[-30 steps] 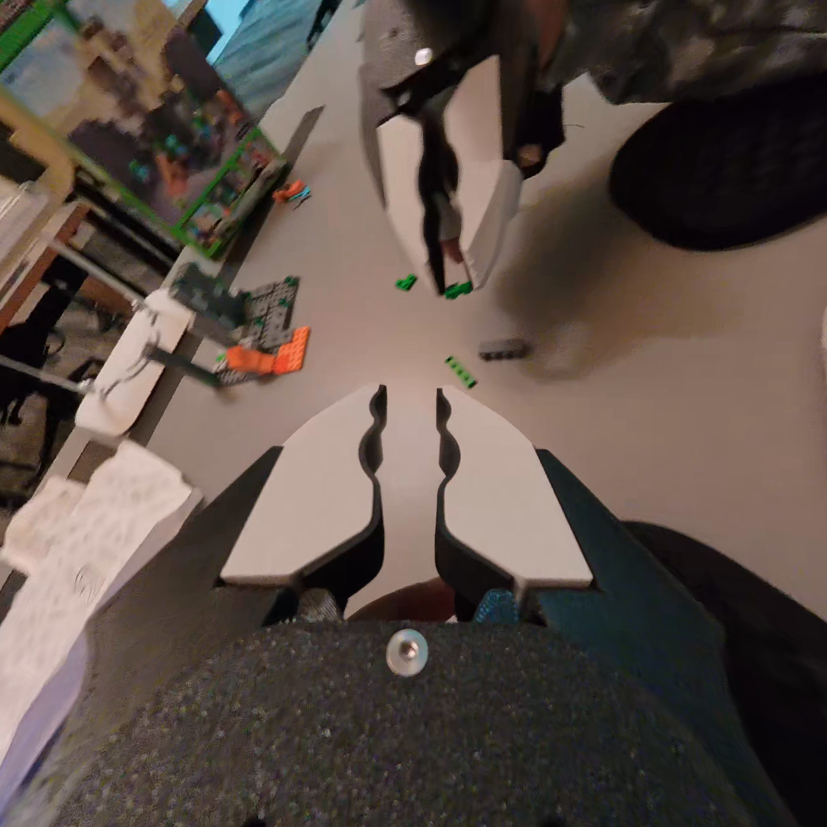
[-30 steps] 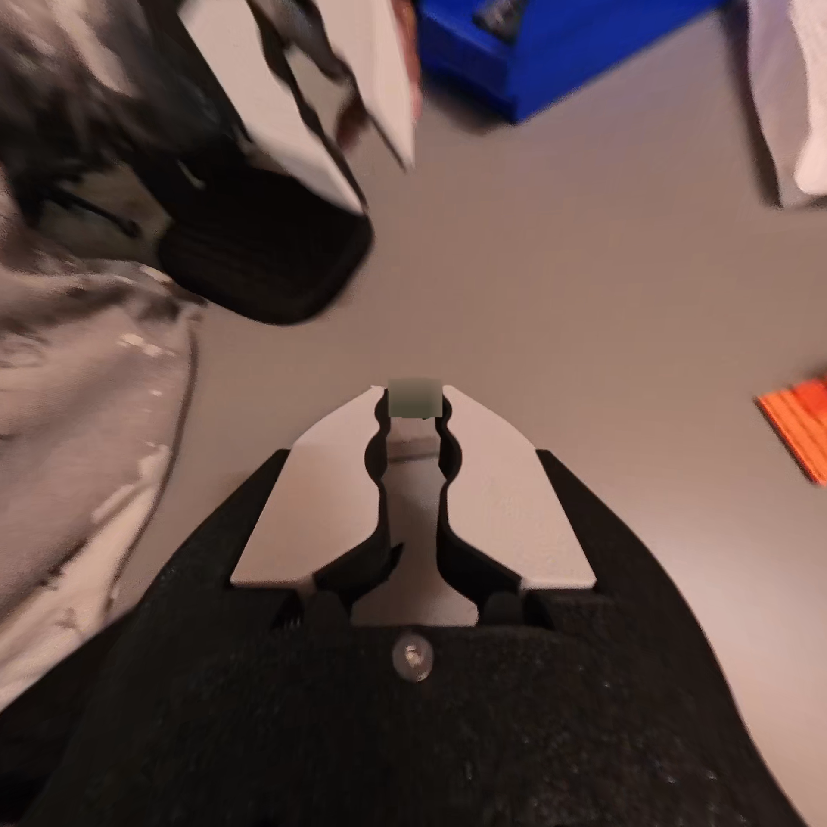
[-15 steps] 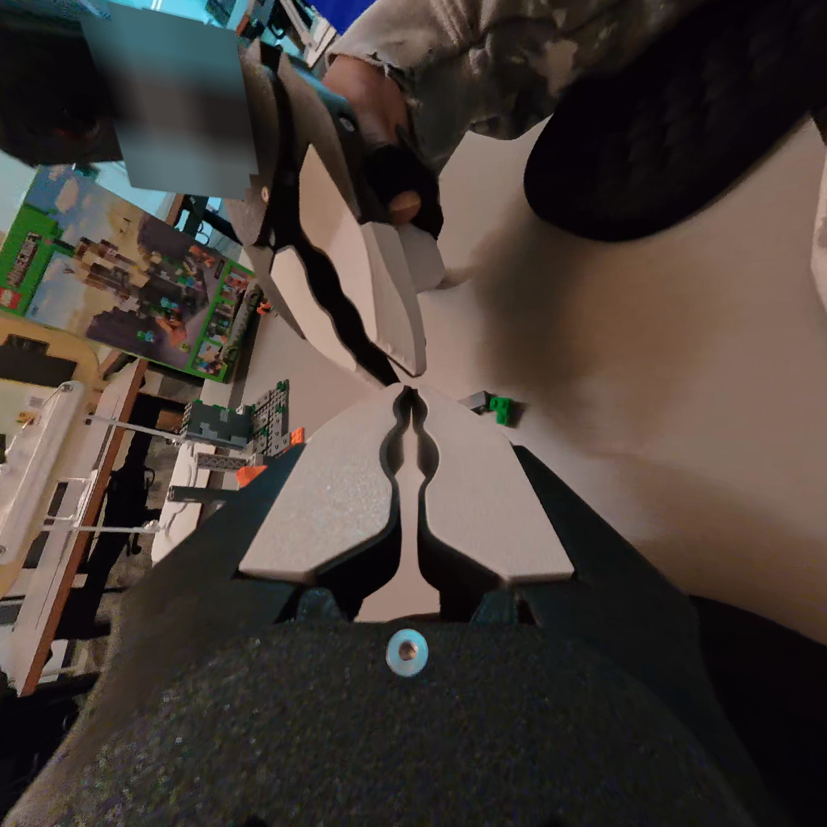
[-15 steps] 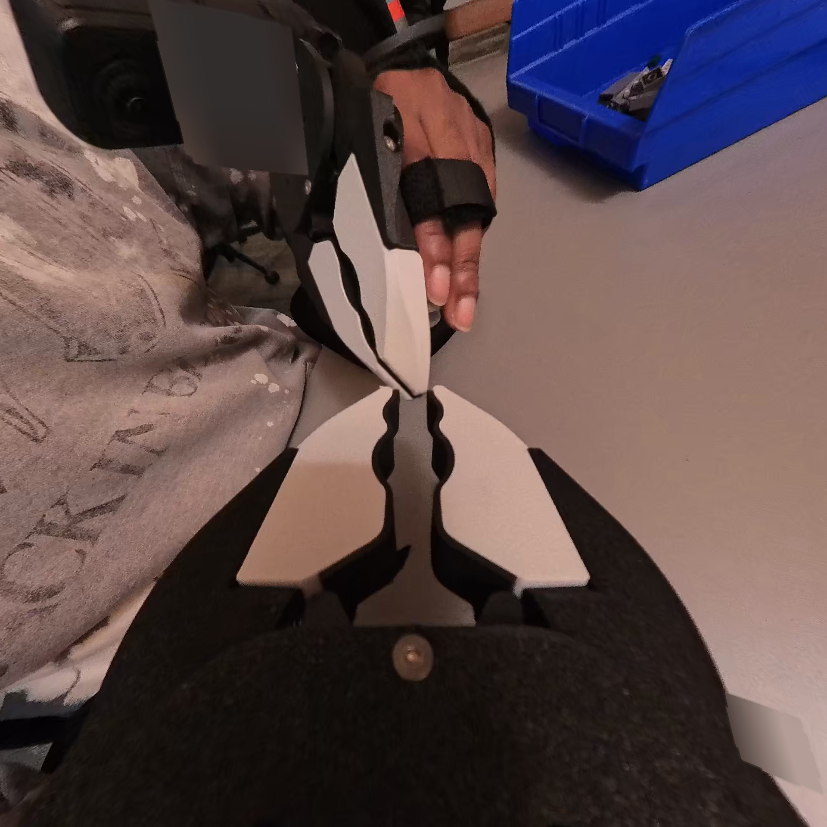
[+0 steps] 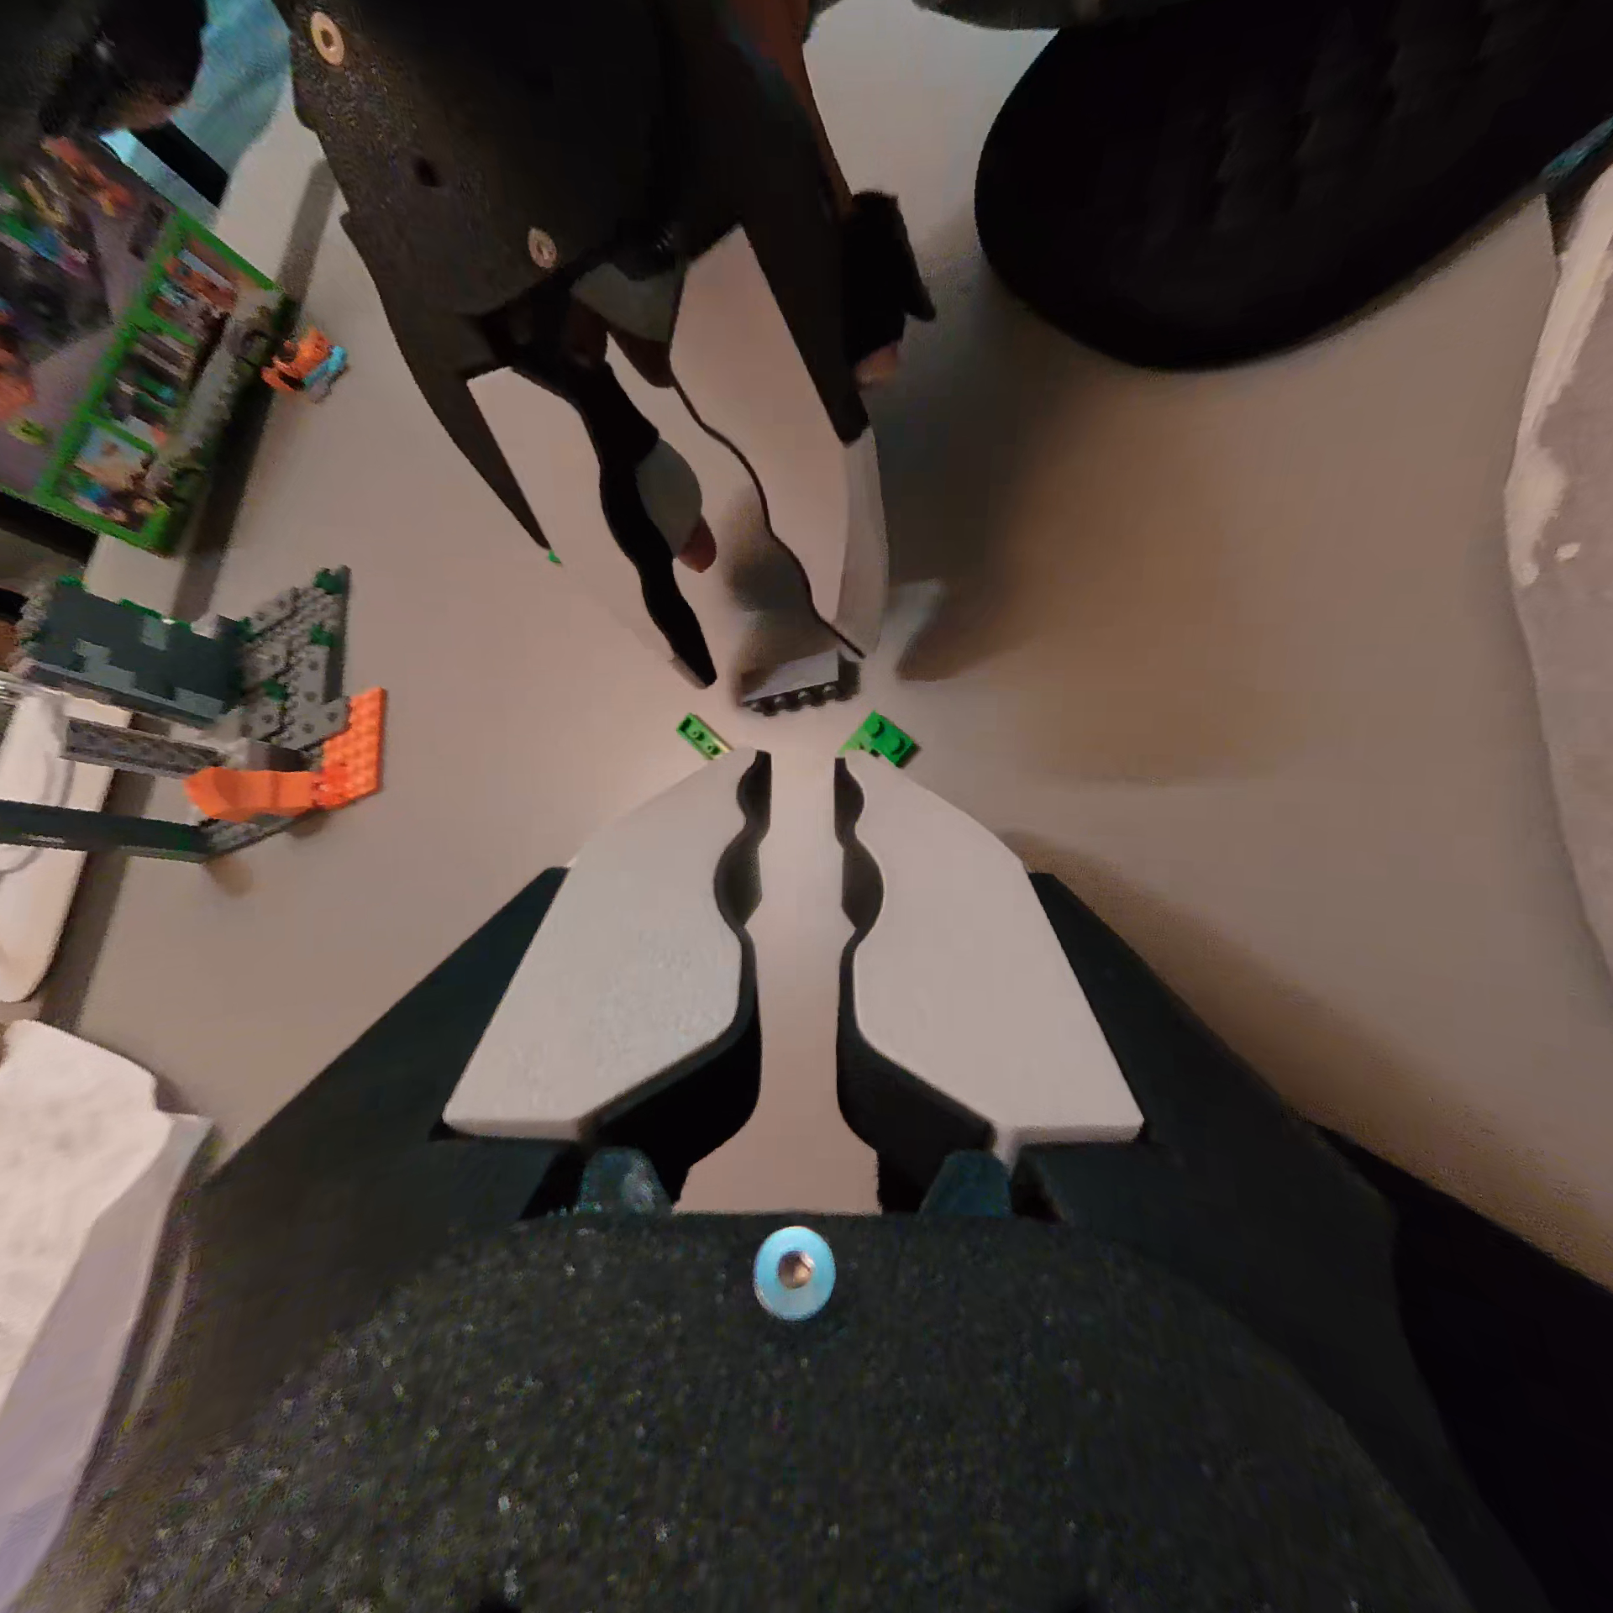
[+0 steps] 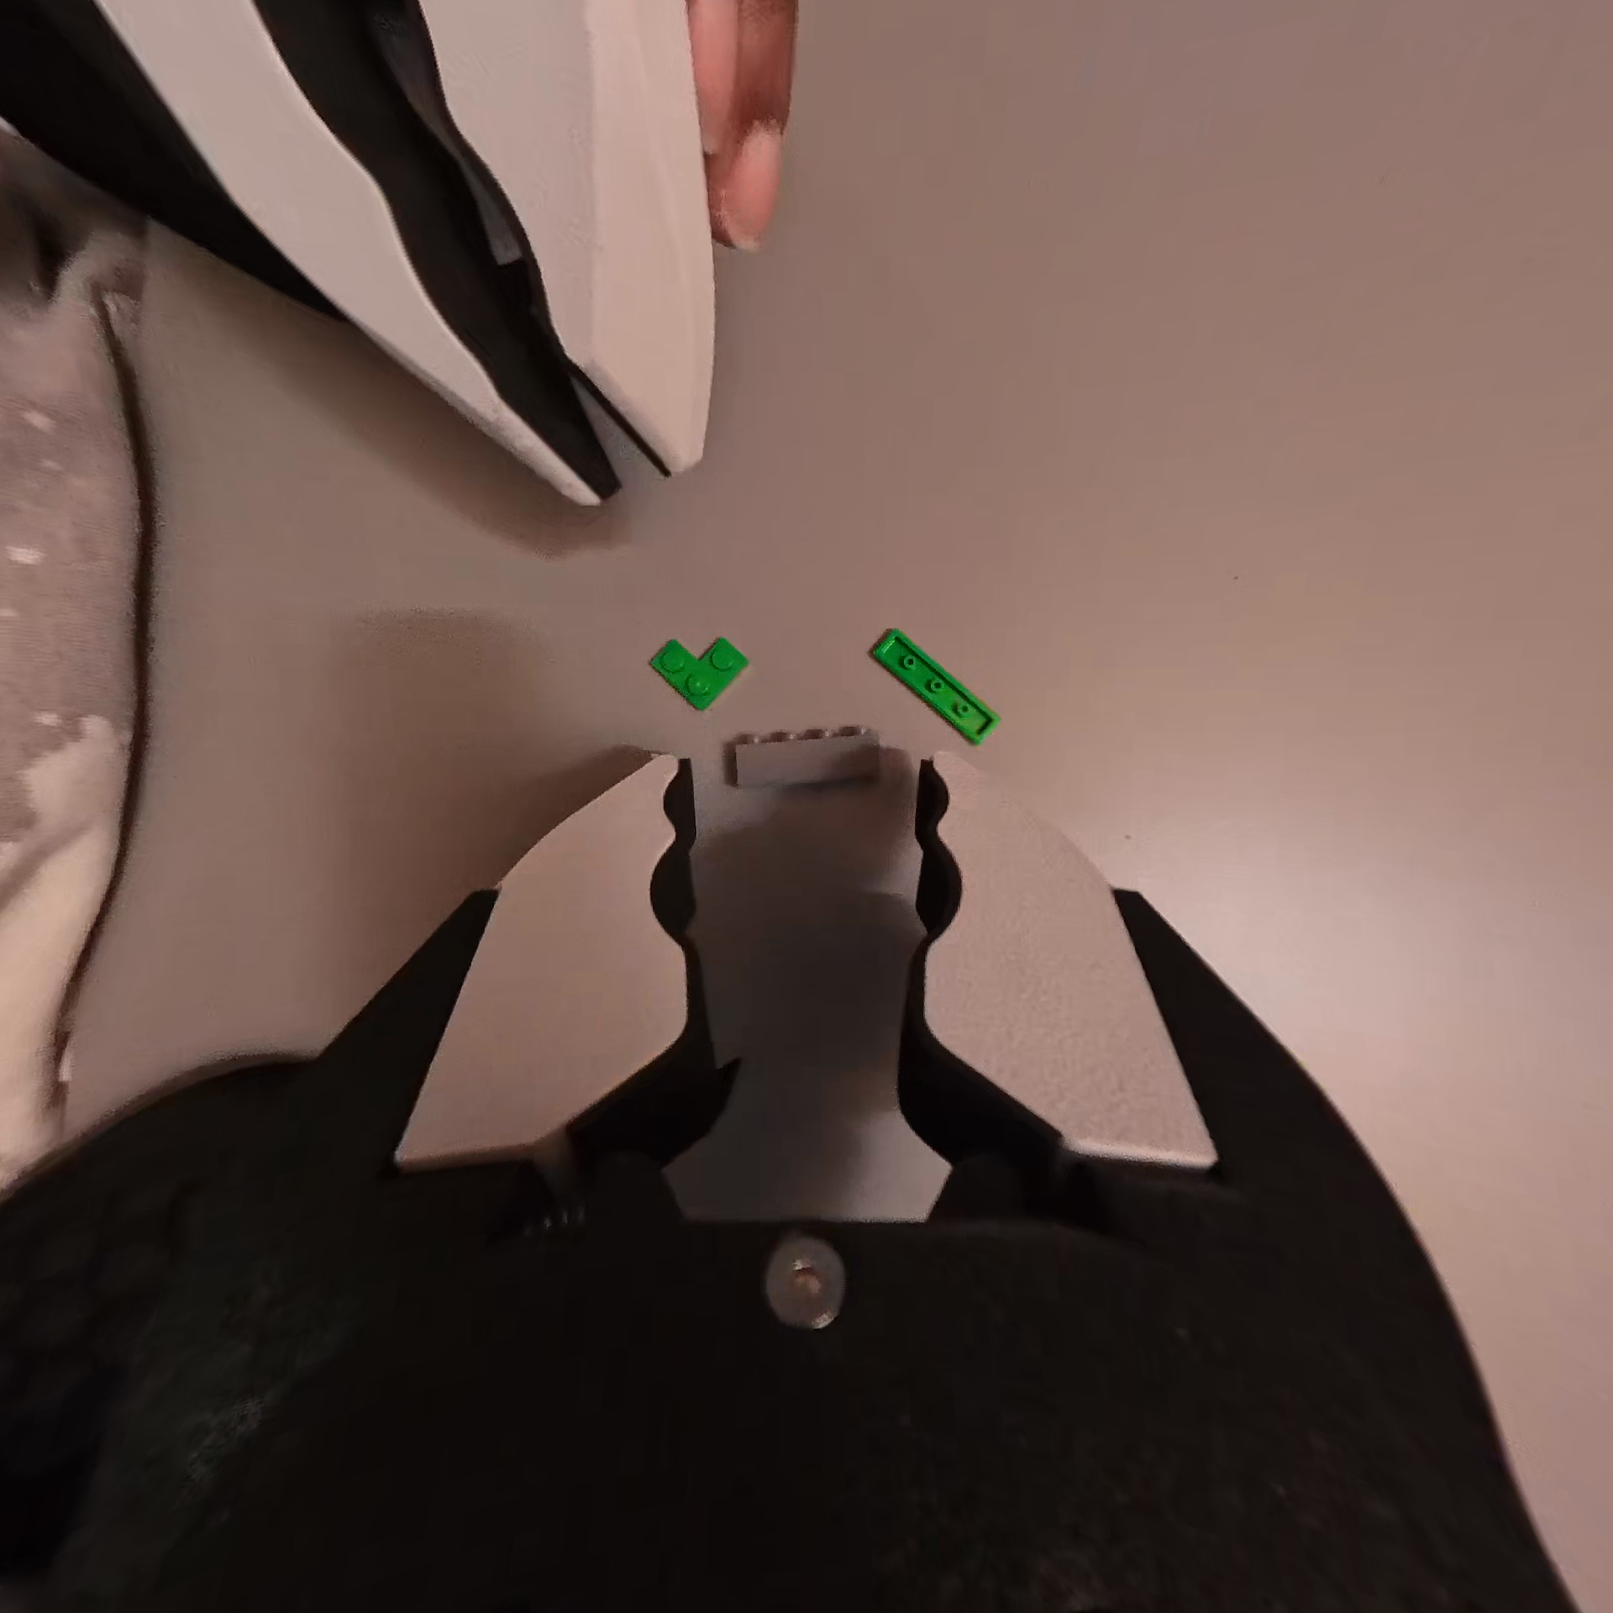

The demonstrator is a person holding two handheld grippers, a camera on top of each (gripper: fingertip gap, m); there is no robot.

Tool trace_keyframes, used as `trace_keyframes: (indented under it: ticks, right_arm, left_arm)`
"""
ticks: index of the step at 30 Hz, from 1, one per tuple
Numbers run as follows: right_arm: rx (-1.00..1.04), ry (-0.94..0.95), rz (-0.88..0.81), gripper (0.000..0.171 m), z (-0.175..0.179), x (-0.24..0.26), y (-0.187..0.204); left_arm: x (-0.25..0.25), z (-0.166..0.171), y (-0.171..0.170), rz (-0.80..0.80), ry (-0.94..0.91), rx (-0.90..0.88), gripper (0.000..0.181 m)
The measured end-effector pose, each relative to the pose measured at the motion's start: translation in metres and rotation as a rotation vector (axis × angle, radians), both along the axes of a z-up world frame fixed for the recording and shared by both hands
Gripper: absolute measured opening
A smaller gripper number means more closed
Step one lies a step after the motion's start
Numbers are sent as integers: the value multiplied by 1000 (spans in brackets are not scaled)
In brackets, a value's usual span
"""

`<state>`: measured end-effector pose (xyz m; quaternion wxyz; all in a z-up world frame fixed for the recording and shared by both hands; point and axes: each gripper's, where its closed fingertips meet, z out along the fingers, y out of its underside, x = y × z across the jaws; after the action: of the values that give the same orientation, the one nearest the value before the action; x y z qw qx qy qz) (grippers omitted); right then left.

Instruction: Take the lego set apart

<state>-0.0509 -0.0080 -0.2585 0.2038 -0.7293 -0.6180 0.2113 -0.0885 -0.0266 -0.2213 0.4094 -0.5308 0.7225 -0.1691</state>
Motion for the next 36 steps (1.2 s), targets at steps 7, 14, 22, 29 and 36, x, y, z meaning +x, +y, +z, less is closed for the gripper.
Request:
trace_keyframes:
  ticks: [7,14,22,29,36]
  right_arm:
    - [-13,54,26,33,4,-9,-3]
    - [-264,407,72,33,50,-23,-22]
    - [-415,530,154,33,69,-28,-40]
    - [-425,571,142,33,75,-31,-38]
    - [-84,408,-72,43,56,-1,15]
  left_arm:
    - [10,-5,2,13,-16,-29,22]
    - [23,22,-8,-65,-171,89,21]
    - [25,29,-21,-160,-188,213,17]
    - [24,29,-15,-143,-171,316,8]
    - [-44,59,48,195,-195,246,8]
